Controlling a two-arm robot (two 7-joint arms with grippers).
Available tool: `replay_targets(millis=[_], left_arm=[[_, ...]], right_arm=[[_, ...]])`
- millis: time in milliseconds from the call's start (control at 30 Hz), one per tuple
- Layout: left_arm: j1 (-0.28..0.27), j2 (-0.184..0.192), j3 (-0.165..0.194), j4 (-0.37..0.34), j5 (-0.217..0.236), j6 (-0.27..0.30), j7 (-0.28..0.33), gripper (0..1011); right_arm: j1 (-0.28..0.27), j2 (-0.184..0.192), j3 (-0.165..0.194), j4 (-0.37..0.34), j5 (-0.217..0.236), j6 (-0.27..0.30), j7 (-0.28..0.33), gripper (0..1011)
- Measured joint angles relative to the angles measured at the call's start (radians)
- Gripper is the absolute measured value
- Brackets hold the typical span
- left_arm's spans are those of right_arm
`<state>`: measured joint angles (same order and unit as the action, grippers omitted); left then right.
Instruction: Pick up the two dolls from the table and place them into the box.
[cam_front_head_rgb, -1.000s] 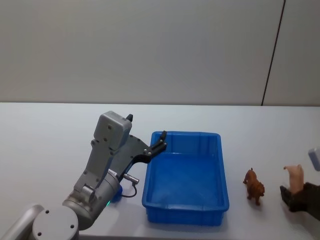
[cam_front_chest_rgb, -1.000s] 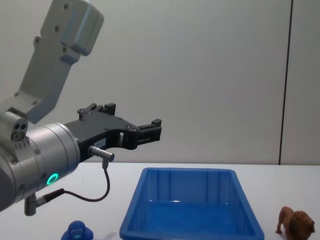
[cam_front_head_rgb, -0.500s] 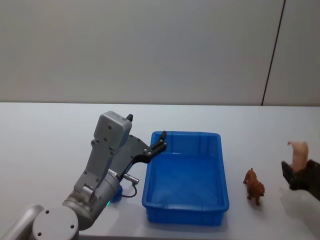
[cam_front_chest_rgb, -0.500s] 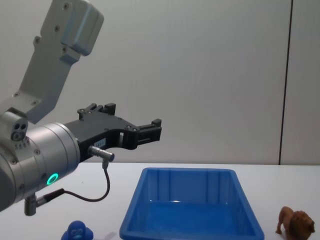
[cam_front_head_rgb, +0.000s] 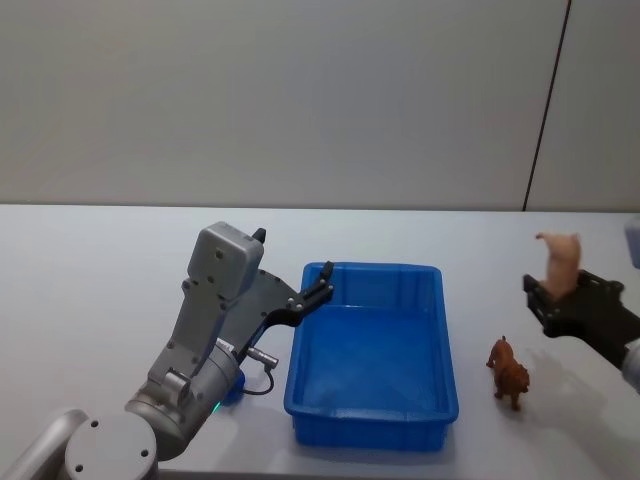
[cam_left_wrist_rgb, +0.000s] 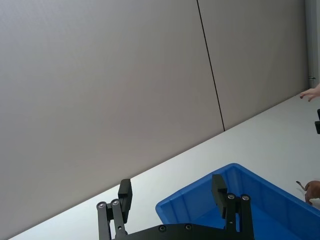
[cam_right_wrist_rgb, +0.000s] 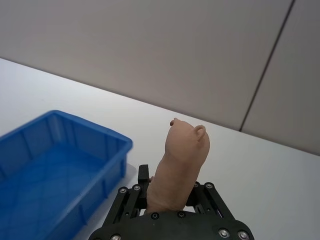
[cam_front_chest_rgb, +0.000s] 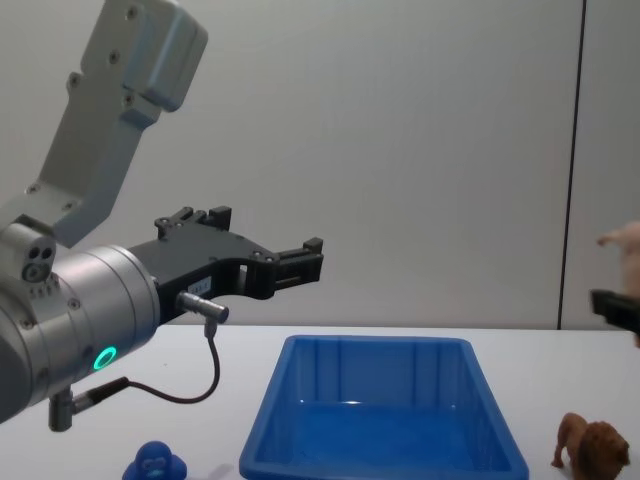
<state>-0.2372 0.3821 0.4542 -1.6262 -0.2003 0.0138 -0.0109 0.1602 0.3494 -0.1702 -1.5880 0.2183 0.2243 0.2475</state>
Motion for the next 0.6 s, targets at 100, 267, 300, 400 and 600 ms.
replay_targets(millis=[100,267,300,400,600], left_arm=[[0.000,0.000,0.000,0.000,0.000,0.000,0.000,1001],[0.000,0.000,0.000,0.000,0.000,0.000,0.000,1001],[0.000,0.000,0.000,0.000,0.000,0.000,0.000,1001],[0.000,0.000,0.000,0.000,0.000,0.000,0.000,1002],[0.000,0.000,0.000,0.000,0.000,0.000,0.000,1002]], right_arm=[[0.012,-0.009,-0.009,0.001,-0.008,0.000,0.022,359],[0.037,-0.029,-0.030,0.008,-0.026,0.000,0.069,359],[0.045,-0.036,-0.037,0.011,-0.034,0.002,0.086,359],[0.061,-0.052,-0.055,0.020,-0.050,0.008,0.118,359],[0.093,-0.087,-0.092,0.044,-0.089,0.038,0.183,359]])
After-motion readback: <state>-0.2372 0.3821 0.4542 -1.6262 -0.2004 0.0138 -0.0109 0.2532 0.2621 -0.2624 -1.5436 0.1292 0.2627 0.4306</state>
